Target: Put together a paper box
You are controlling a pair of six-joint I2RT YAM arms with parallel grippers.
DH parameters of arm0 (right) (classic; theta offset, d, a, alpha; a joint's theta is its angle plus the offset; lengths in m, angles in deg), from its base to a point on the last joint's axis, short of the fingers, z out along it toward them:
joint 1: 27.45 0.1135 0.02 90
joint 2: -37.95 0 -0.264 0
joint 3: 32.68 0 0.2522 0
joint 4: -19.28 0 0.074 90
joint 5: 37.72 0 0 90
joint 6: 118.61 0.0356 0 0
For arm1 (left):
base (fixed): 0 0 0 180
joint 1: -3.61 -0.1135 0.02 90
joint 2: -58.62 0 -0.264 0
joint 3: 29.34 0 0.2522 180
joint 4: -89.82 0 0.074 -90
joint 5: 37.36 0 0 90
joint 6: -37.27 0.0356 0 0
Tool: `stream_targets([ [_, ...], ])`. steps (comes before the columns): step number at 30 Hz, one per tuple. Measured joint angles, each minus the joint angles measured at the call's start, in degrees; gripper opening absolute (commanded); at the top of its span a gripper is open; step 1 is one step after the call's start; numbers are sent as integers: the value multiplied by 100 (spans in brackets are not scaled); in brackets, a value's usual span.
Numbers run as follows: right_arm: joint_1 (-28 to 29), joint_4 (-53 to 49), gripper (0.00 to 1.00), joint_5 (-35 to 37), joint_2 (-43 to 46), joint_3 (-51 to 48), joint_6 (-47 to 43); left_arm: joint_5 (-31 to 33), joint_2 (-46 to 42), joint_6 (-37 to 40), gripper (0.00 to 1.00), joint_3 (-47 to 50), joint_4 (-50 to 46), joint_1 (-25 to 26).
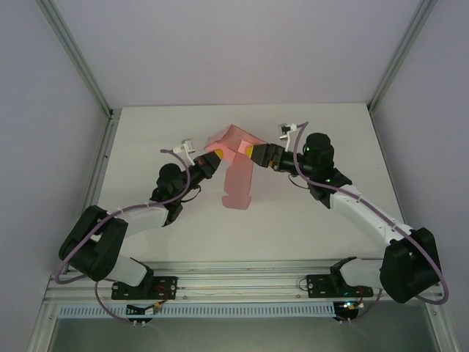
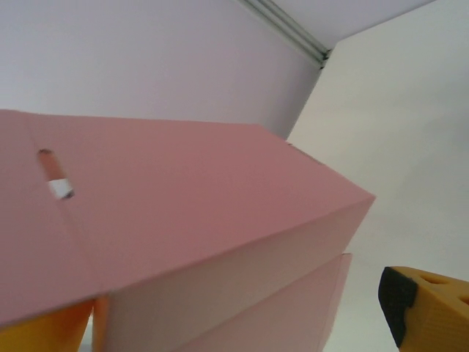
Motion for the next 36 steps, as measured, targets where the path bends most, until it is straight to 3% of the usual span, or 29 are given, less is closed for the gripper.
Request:
stream_targets([
  [6,306,-811,100,1054,188,166,-682,101,-175,378,0,0,-133,11],
  [11,337,-1305,100,1384,730,48,-1095,52,-315,796,0,0,-170,81],
  [18,337,-2181,100,1327,2643,-380,-1805,-264,-693,2111,0,63,-330,114],
  [25,339,-3163,100,1416,4092,-372,-2400,-315,-1054,3471,0,-22,-1545,118],
  [30,337,-3884,100,2022,3882,-55,-2850,-144,-1062,4048,0,-151,-2341,118],
  [36,339,-4232,100,2076,2723,798,-3379,87,-1064,4315,0,-151,-2732,118],
])
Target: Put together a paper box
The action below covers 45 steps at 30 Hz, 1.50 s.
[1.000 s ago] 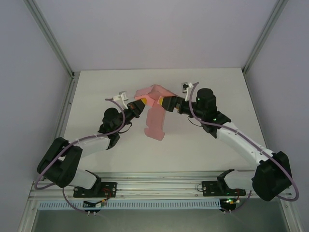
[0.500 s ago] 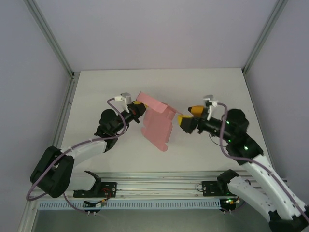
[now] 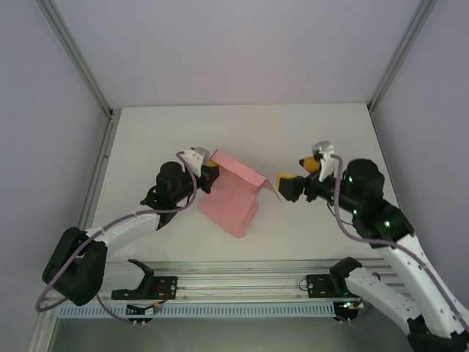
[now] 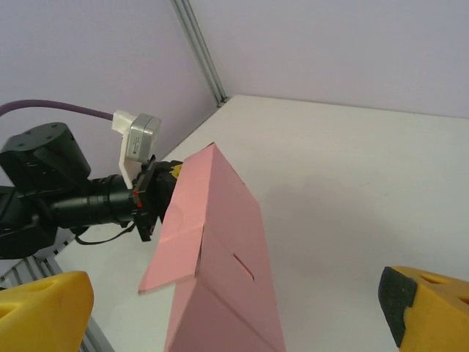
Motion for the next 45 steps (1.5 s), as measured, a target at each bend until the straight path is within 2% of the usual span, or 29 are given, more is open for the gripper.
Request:
stream_targets([
  [6,0,-315,100,-170,-1152,654,-313,258,-31,103,0,-2,-216,0],
  [14,2,-789,100,-557,-1593,660,-619,385,-55,101,0,-44,-269,0],
  [28,352,-1429,100,592,-2500,892,-1241,240,15,96,0,-240,-446,-4],
  [32,391,-872,100,911,-2439,763,-1185,133,31,26,0,-245,-463,-7],
  [39,494,793,100,879,-2190,-129,-643,13,308,-313,0,-251,-354,-4],
  [45,627,1344,100,1366,-2177,-302,-378,175,330,-616,0,-251,-334,-4],
])
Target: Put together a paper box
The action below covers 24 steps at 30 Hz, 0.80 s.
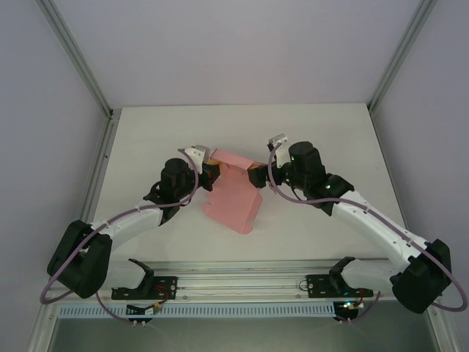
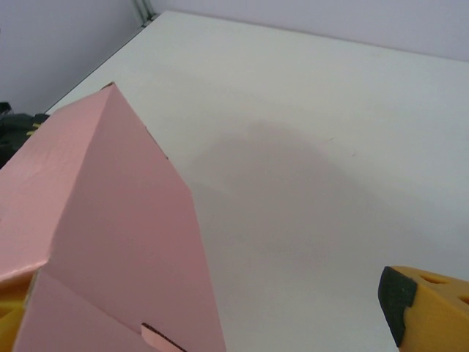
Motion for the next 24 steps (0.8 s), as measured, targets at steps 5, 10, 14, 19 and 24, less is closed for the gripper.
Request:
stream_targets([
  [5,9,-142,100,-114,295,-9,-20,271,-4,-39,0,-22,-17,15],
  [10,9,-651,100,-358,1222,-85,-136,560,-7,7,0,-39,-232,-7],
  [14,9,-1043,100,-280,1910,-85,-164,553,-15,103,0,-39,-330,-50],
  [19,-592,-1491,100,122,2291,-85,-39,461,-26,142,0,-39,-369,-101],
  [24,-1926,-1609,94,-581,1834,-214,46,334,-26,140,0,-39,-367,-111],
])
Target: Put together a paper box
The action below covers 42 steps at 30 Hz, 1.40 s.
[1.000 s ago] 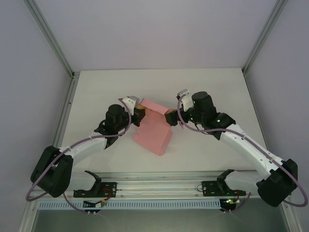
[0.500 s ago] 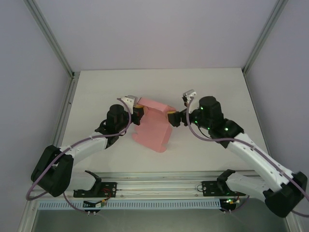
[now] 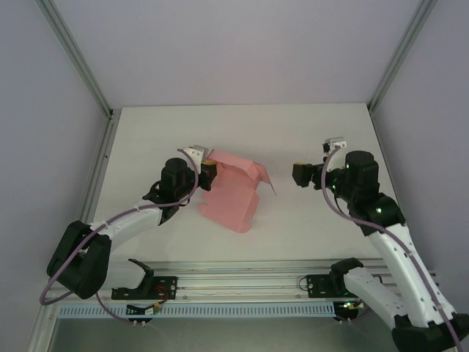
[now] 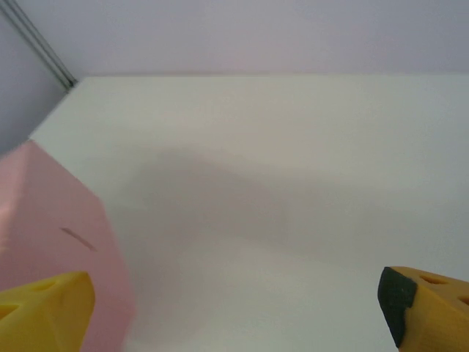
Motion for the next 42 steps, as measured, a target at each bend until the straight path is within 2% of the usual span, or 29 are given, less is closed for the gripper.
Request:
stream_targets([
  [4,-72,-4,83,-1064,-850,-146,-258,-57,0,0,0,0,0,0],
  [7,-52,15,79,-1941,-1325,-160,-553,-57,0,0,0,0,-2,0],
  [10,107,149,74,-2472,-1567,-160,-828,-63,0,-4,0,0,0,0],
  [14,472,225,70,-2826,-1873,-57,-1141,-127,0,-11,0,0,2,0],
  [16,603,269,63,-2949,-2024,48,-1233,-146,0,-28,0,-11,-2,0],
  [21,844,612,62,-3003,-2116,90,-1268,-138,2,-52,0,-85,-9,0],
  [24,1075,872,59,-2684,-2118,90,-1248,-138,4,-72,0,-116,-24,0],
  [29,1617,988,44,-1810,-2218,166,-1156,-39,42,-107,0,-138,-210,-31],
  [37,2258,1335,46,391,-2417,221,-739,116,44,-223,0,-138,-450,-74],
  [42,2476,1606,32,1360,-2651,245,-514,267,44,-319,0,-138,-570,-48],
])
